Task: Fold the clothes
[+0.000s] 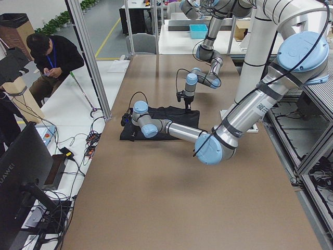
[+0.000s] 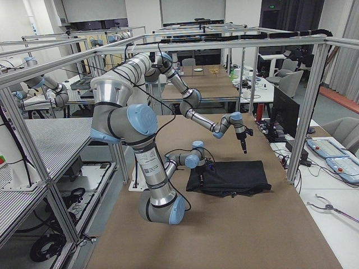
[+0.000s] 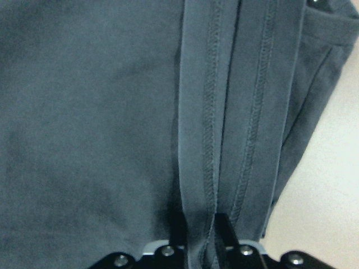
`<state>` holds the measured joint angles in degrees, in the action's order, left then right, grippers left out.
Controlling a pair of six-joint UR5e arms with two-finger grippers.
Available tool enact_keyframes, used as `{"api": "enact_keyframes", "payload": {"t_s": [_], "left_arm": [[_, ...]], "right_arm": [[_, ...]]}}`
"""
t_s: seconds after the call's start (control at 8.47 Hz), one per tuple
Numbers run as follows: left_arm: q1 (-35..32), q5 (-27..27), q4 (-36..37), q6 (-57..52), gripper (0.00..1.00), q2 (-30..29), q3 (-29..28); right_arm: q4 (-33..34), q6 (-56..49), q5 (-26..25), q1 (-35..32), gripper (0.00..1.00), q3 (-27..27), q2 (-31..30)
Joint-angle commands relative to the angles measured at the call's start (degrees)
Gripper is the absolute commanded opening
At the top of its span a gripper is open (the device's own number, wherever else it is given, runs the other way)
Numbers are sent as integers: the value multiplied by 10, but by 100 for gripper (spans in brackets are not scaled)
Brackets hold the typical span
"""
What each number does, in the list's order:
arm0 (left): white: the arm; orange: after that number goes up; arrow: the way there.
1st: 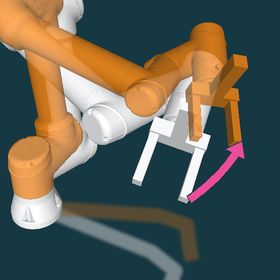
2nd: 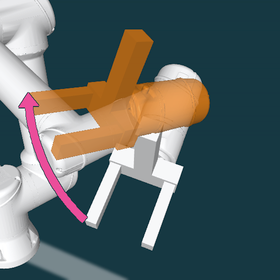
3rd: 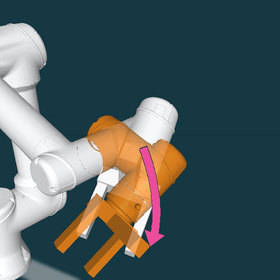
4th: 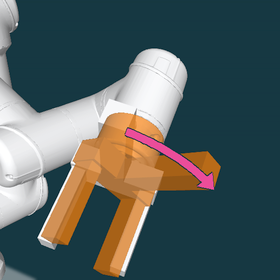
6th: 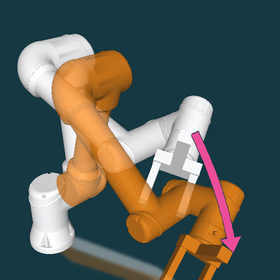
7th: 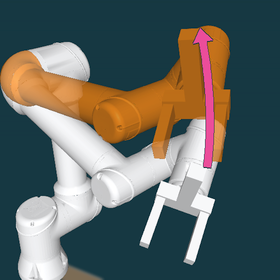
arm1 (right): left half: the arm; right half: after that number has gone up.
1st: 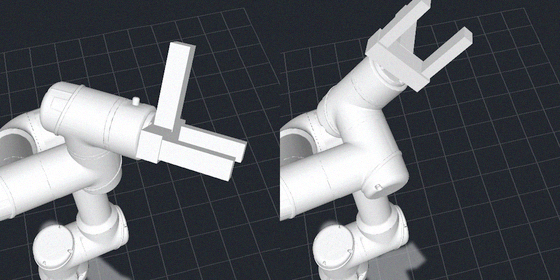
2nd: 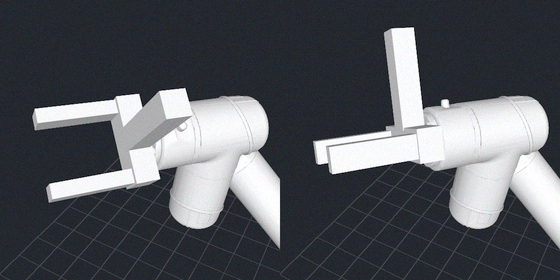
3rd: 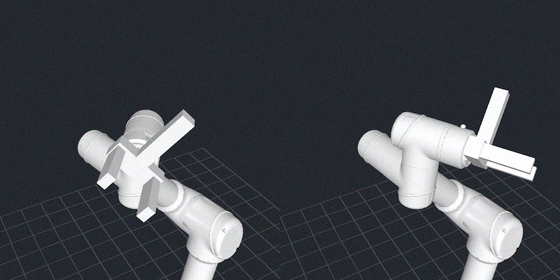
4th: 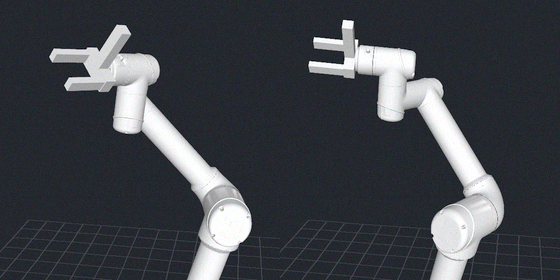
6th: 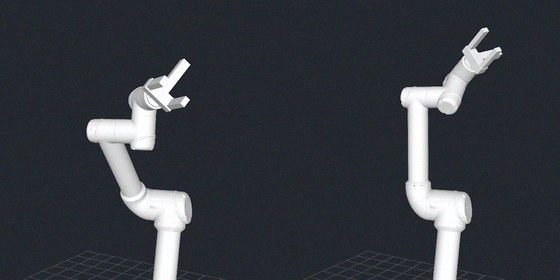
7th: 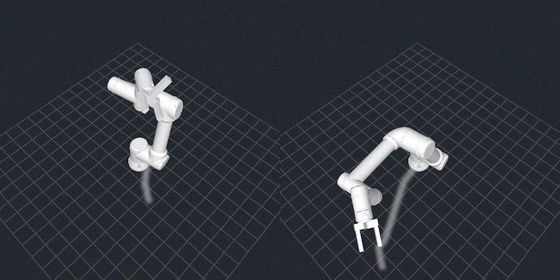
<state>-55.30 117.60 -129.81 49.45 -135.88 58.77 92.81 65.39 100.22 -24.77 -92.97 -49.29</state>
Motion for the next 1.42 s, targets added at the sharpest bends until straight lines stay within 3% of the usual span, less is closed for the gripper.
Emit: {"api": "enact_keyframes", "payload": {"t_s": [0.0, 0.24, 0.59, 0.71, 0.83, 0.94, 1.06, 1.3], "left_arm": [[0, 0, 0, -1, 94, 1, 0], [0, 0, 0, -1, 94, 2, 0], [0, 0, 0, 0, 94, 2, 2], [0, 0, 0, 1, 95, 2, 2], [0, 0, 0, 1, 95, 3, 2], [0, 0, 0, 1, 94, 5, 4], [0, 0, 0, 2, 94, 7, 9], [1, 0, 0, 5, 94, 6, 9]], "right_arm": [[0, 0, -2, 3, 10, -5, -5], [-1, 0, -2, 3, 7, -18, -12], [-3, -2, -4, 3, 2, -74, -80], [-6, -10, -4, 3, 14, -91, -104], [-6, -10, -4, 3, 53, -94, -104], [-6, -10, -2, 3, 83, -94, -99], [-6, -10, -3, 1, 90, -91, -88], [-5, -9, -4, -11, 92, -86, -75]]}}
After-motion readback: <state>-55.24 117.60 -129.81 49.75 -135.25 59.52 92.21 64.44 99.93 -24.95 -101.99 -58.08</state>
